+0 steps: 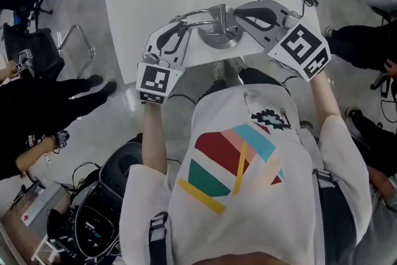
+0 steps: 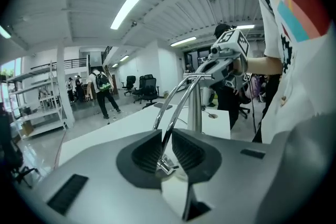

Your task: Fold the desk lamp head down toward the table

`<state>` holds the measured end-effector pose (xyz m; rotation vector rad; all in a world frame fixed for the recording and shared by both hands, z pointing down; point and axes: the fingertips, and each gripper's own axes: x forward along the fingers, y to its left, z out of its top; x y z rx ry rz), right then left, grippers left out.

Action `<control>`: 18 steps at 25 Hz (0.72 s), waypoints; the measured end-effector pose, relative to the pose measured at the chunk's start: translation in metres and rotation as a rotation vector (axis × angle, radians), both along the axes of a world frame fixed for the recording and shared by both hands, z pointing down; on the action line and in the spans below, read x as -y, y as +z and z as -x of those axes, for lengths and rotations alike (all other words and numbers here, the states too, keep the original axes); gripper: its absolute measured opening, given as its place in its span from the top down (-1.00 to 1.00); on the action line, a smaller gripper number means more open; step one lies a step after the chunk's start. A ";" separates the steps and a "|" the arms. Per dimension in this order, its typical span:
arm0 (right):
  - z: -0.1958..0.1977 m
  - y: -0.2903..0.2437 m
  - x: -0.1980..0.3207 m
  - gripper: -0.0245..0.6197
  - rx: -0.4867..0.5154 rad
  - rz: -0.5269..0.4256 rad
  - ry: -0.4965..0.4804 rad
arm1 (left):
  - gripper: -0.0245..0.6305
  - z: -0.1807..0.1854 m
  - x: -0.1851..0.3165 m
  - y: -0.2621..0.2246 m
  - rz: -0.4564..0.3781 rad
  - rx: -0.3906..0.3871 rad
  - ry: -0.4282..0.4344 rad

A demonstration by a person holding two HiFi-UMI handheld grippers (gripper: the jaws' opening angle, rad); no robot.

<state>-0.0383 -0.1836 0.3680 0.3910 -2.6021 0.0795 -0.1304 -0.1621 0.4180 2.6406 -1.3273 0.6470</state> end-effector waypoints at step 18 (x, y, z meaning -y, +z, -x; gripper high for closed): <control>-0.058 -0.156 0.043 0.87 0.457 -0.249 0.430 | 0.79 -0.036 0.026 -0.215 -0.437 -0.439 -0.279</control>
